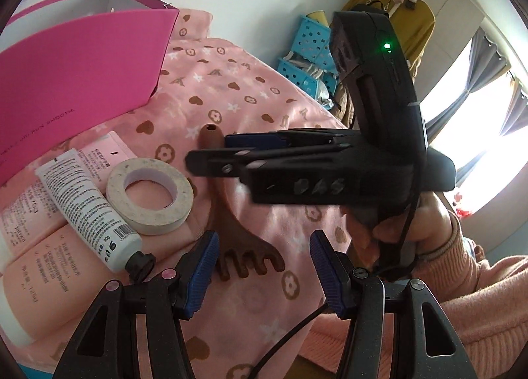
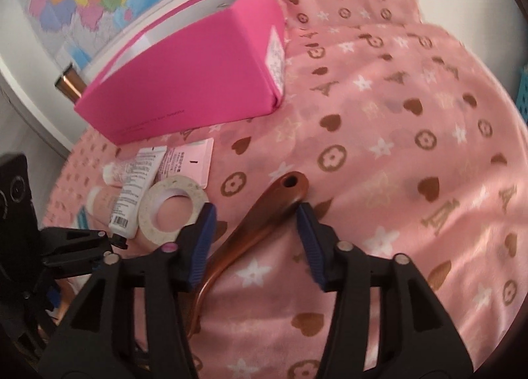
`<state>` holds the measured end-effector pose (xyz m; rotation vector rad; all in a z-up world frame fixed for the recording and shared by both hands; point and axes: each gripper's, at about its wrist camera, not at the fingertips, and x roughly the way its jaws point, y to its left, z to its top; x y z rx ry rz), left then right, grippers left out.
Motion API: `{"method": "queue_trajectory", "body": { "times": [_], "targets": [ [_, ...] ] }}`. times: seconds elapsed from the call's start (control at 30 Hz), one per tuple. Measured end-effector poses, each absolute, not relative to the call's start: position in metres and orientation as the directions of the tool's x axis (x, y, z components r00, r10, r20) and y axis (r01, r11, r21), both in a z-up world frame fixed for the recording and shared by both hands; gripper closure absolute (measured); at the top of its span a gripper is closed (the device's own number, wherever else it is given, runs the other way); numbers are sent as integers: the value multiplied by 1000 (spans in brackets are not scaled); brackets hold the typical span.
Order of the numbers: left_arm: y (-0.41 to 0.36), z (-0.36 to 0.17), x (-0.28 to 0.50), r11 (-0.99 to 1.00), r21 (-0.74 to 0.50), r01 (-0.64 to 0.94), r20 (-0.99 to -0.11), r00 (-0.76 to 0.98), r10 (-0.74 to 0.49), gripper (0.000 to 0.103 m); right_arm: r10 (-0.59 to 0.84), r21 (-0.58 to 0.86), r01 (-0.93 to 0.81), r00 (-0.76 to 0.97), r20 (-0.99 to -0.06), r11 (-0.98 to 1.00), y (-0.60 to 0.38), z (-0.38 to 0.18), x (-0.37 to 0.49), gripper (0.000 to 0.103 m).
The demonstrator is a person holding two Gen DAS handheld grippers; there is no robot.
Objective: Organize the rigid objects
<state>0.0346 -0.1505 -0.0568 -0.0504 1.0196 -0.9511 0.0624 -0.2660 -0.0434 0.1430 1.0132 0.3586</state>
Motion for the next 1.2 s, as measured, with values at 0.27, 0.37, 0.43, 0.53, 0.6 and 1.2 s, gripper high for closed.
{"method": "queue_trajectory", "body": {
  "times": [0.27, 0.37, 0.43, 0.53, 0.6, 1.2],
  "targets": [
    [-145, -57, 39, 624, -462, 630, -694, 182, -697, 45, 272, 161, -255, 498, -823, 953, -254, -46, 61, 61],
    [-147, -62, 42, 639, -457, 619, -709, 180, -681, 45, 312, 214, -247, 485, -817, 945, -259, -45, 59, 70],
    [-151, -68, 47, 638, -473, 608, -710, 165, -684, 45, 368, 282, -246, 462, -807, 927, -263, -46, 58, 76],
    [-154, -72, 50, 634, -487, 601, -708, 154, -689, 45, 423, 350, -240, 438, -793, 906, -268, -49, 57, 79],
    [-156, -72, 52, 637, -488, 597, -709, 156, -688, 45, 407, 323, -258, 433, -804, 911, -265, -47, 57, 79],
    [-163, -60, 67, 589, -585, 557, -637, 134, -760, 45, 575, 443, -367, 487, -657, 818, -268, -9, 43, 84]
  ]
}}
